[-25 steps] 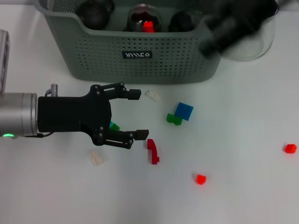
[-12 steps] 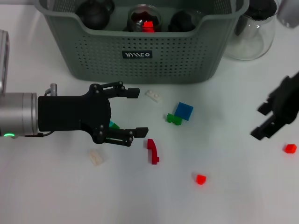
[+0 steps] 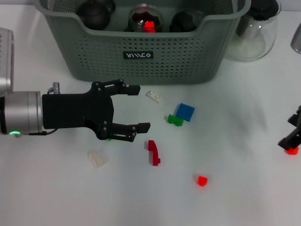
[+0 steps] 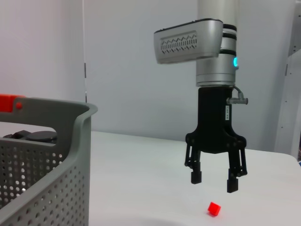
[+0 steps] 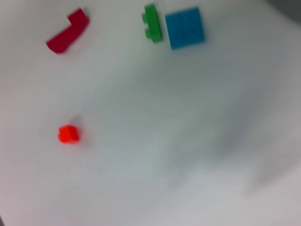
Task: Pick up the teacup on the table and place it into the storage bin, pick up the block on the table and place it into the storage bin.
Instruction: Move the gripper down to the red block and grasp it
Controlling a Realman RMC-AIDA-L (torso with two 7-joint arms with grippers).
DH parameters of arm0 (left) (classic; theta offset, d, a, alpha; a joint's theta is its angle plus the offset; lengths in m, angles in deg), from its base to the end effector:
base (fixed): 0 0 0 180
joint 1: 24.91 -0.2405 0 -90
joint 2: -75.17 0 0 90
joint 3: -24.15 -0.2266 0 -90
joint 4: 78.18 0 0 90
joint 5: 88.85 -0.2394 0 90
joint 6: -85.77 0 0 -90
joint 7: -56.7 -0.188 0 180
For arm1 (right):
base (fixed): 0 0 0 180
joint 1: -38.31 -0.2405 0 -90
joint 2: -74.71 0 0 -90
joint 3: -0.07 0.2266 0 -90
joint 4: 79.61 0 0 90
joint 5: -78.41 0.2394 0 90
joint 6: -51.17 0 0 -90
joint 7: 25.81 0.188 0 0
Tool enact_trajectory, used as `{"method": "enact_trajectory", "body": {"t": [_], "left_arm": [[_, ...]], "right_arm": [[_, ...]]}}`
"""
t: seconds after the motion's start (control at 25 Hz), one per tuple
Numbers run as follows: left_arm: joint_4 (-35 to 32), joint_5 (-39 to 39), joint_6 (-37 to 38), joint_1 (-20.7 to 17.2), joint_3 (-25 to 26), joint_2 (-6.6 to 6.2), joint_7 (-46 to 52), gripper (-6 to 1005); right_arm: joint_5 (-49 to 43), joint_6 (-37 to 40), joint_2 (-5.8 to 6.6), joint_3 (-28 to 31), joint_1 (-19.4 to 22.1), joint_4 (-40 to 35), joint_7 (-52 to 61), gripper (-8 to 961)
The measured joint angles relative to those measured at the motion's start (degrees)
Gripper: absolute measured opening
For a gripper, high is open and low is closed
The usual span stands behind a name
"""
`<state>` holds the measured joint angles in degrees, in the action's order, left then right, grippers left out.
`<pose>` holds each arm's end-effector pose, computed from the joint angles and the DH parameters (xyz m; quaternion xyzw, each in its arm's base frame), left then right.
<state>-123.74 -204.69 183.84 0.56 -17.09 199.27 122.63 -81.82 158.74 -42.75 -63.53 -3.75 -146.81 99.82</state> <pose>-0.2234 0.3155 -0.0348 -0.9598 -0.0779 -0.2515 0.0971 0.2156 0.3551 0.0241 -0.9124 0.2877 -0.2856 0.0556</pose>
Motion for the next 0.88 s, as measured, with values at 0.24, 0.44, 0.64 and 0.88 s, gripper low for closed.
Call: {"method": "enact_trajectory", "body": {"t": [0.24, 0.44, 0.64, 0.88], "left_arm": [[1.36, 0.02, -0.99, 0.02, 0.01, 0.00, -0.36, 895], [2.05, 0.07, -1.23, 0.08, 0.02, 0.00, -0.97, 893], [2.06, 0.07, -1.23, 0.13, 0.02, 0.00, -1.24, 892], [2.83, 0.03, -1.22, 0.11, 0.28, 0.00, -1.42, 891]], "right_arm": [[-2.97, -1.90, -0.09, -0.23, 1.76, 0.76, -0.39, 807], [-4.41, -4.23, -1.12, -0.33, 2.02, 3.33, -1.30, 807], [-5.74, -6.01, -1.96, -0.53, 2.05, 4.77, -1.61, 807], [-6.21, -7.84, -2.07, -1.08, 2.07, 6.15, -1.62, 782]]}}
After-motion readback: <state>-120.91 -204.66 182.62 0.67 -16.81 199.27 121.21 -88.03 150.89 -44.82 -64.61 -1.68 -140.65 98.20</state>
